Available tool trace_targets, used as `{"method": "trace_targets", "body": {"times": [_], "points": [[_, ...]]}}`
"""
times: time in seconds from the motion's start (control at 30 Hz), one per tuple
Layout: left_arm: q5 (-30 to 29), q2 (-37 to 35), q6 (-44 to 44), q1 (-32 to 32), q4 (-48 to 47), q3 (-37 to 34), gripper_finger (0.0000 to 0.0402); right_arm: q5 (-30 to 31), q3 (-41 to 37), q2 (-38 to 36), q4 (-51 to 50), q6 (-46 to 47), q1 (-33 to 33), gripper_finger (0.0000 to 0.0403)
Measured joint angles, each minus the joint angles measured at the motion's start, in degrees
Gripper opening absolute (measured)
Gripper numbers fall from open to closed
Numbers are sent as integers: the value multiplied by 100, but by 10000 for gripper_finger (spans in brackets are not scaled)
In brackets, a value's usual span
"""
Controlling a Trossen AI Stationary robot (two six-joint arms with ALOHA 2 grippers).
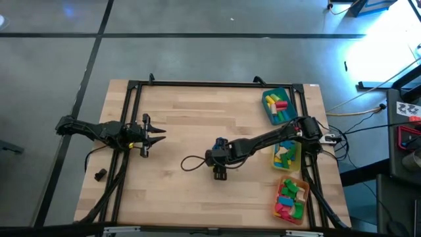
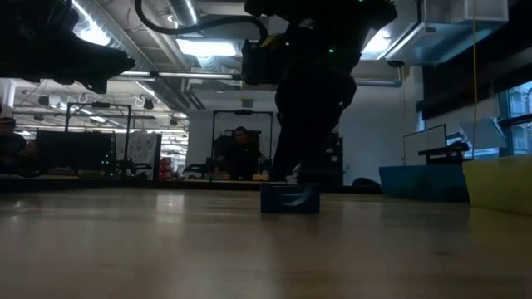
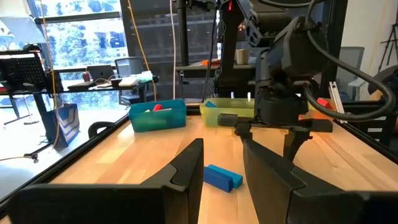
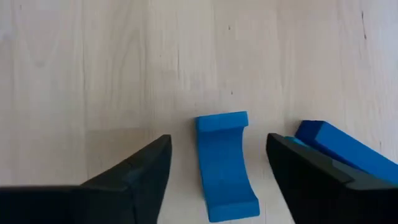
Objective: Sort blocks by size
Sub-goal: Put the blue arch block into the orange bin
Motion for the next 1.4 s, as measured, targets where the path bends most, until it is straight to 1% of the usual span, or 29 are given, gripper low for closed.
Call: {"method": "trace_targets", "body": {"times": [0.13, 0.23, 0.33, 0.4, 0.47, 0.57, 0.67, 0.73, 0.83, 1.0, 1.07, 1.13, 1.4], "points": [[0, 0, 0, 0, 0, 0, 100, -27, 0, 115, 11, -24, 0, 276], [-1, 0, -2, 0, -2, 0, 100, -35, 0, 275, 46, -180, 0, 277], [-1, 0, -1, 0, -1, 0, 100, 94, 0, 414, 58, -405, 0, 277], [-1, -2, 0, 0, 0, 0, 100, 222, 5, 447, 84, -528, -27, 278], [-2, -2, 0, 0, 0, 0, 100, 198, 9, 457, 114, -610, -60, 278], [0, -2, -1, 0, 0, 0, 100, 6, 2, 463, 248, -634, -136, 278], [-1, -2, 0, 0, 0, 0, 100, -353, 1, 476, 367, -625, -228, 272], [0, -2, 0, 0, 0, 0, 100, -554, 0, 479, 377, -610, -270, 258], [-2, -2, -1, 0, -1, 0, 100, -688, 0, 481, 378, -600, -311, 223], [-2, -2, -1, 0, 0, 0, 100, -740, 0, 481, 366, -601, -328, 139], [0, -2, -1, 0, 0, 0, 100, -859, 10, 479, 312, -610, -328, 133], [-1, -2, -1, 0, 0, 0, 100, -963, 89, 468, -1, -610, -333, 133], [-1, -2, -1, 0, 0, 0, 100, -1062, 884, 461, -2798, -616, -284, 133]]}}
